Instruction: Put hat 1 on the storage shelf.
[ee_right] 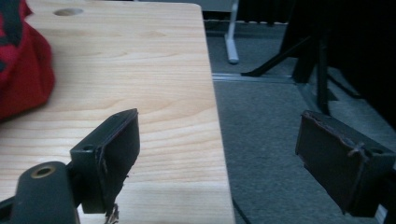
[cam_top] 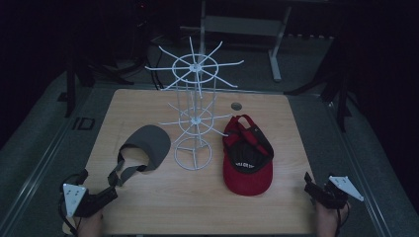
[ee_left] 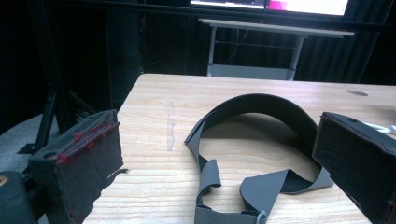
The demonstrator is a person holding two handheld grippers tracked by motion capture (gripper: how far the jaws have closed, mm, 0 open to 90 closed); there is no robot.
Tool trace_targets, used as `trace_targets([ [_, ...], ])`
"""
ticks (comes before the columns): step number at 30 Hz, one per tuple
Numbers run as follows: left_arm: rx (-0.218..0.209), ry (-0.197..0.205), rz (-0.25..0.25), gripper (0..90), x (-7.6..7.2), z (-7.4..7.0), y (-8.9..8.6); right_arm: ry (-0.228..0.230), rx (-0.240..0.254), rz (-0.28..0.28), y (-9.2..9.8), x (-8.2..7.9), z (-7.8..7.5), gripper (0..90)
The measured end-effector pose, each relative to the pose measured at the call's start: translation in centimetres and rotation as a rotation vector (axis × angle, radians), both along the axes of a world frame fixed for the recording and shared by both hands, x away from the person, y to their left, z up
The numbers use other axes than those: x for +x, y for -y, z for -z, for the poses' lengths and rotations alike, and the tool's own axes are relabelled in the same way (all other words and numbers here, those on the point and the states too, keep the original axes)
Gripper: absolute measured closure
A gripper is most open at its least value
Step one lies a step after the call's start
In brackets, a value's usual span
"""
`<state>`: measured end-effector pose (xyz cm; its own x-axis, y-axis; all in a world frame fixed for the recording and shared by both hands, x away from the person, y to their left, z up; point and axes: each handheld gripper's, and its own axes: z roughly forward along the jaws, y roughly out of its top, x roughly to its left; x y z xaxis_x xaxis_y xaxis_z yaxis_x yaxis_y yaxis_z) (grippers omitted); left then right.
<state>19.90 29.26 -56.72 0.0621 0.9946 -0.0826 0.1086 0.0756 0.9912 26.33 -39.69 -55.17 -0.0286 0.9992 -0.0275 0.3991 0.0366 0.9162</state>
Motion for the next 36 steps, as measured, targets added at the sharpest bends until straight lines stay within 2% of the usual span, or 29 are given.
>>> trace_targets([
  [3,-0.018,0.009,-0.01,1.7,0.1,-0.1,-0.1,-0.012,-0.003,-0.021,-0.2,-0.1,-0.4,14.1],
  [4,-0.041,0.008,0.006,1.7,0.1,0.0,-0.2,-0.017,0.003,-0.039,-0.2,-0.2,-0.7,14.0],
  [7,-0.078,-0.011,0.027,1.7,0.1,0.0,-0.4,-0.072,0.022,-0.089,-0.5,0.1,-1.8,12.3],
  [9,-0.075,-0.021,0.029,1.7,0.1,-0.2,-0.3,-0.109,0.025,-0.104,-0.8,0.4,-2.4,11.2],
  [11,-0.051,-0.024,0.02,1.7,-0.1,-0.4,0.0,-0.118,0.028,-0.113,-1.1,0.6,-2.9,10.2],
  [13,-0.036,-0.018,0.023,1.7,-0.1,-0.5,0.3,-0.133,0.009,-0.124,-1.6,0.9,-3.5,10.3],
  [15,-0.019,-0.025,0.03,1.7,-0.2,-0.5,0.6,-0.157,0.033,-0.157,-1.8,1.4,-3.9,10.3],
  [16,-0.023,-0.025,0.039,1.7,-0.1,-0.5,0.8,-0.167,0.038,-0.174,-2.0,1.6,-4.2,10.3],
  [18,-0.033,-0.026,0.05,1.7,-0.1,-0.5,0.9,-0.167,0.006,-0.188,-2.7,2.1,-4.6,10.3],
  [25,-0.117,-0.054,0.112,1.7,-0.1,-0.6,1.0,-0.154,-0.015,-0.238,-4.6,3.7,-6.2,10.2],
  [27,-0.101,-0.059,0.116,1.7,-0.1,-0.6,1.2,-0.141,-0.001,-0.255,-5.1,4.1,-6.5,10.2],
  [30,-0.08,-0.062,0.12,1.7,-0.1,-0.7,1.6,-0.147,-0.016,-0.294,-6.2,5.0,-6.9,10.3],
  [36,-0.082,-0.061,0.125,1.7,-0.1,-0.8,1.8,-0.137,0.001,-0.355,-8.2,6.7,-7.6,13.3],
])
